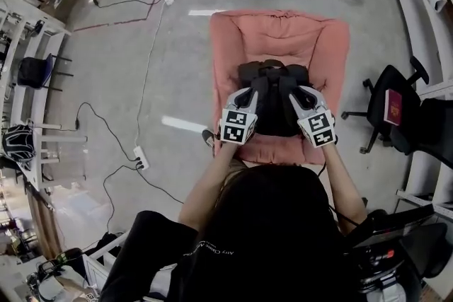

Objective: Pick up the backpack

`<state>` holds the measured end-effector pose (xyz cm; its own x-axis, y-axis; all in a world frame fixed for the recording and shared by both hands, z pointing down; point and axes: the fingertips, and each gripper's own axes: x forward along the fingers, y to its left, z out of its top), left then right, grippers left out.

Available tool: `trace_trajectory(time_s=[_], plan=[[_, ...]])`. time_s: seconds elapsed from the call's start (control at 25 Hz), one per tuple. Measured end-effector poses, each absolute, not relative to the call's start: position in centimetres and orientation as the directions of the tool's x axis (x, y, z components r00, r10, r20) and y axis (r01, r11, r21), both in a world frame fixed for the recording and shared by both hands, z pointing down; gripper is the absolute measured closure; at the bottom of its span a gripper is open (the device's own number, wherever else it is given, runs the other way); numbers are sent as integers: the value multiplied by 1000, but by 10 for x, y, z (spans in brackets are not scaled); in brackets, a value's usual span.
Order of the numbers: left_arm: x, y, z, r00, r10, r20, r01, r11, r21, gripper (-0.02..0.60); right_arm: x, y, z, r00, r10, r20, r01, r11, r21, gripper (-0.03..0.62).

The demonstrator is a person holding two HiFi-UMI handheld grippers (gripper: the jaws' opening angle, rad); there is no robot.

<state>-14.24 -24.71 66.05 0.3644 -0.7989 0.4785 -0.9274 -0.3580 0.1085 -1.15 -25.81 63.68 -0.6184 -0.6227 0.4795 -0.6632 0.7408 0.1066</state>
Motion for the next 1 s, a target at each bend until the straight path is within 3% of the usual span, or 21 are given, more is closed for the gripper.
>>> trace_trajectory(time_s=[0.08,0.16,0.48,0.64,0.68,1.0], plan=[[-142,-247,680,412,-753,512,-910,-365,196,456,-10,-265,657,-592,-610,526,-678,730,83,407],[-138,-246,699,453,-708,543,-891,-368,264,426,-8,-269,679,-573,-590,569,-690,722,53,391],[-134,-246,731,461,-673,578,-885,-295,361,410,-11,-261,755,-593,-420,686,-671,729,-134,390],[-142,-241,746,461,-634,621,-885,-278,373,410,-27,-253,773,-645,-350,679,-633,743,-218,432],[-144,-240,748,460,-630,626,-886,-277,372,410,-31,-253,771,-659,-354,664,-619,756,-212,487],[-130,-238,760,551,-563,616,-832,-315,456,410,-40,-244,733,-793,-357,493,-560,747,-359,549]])
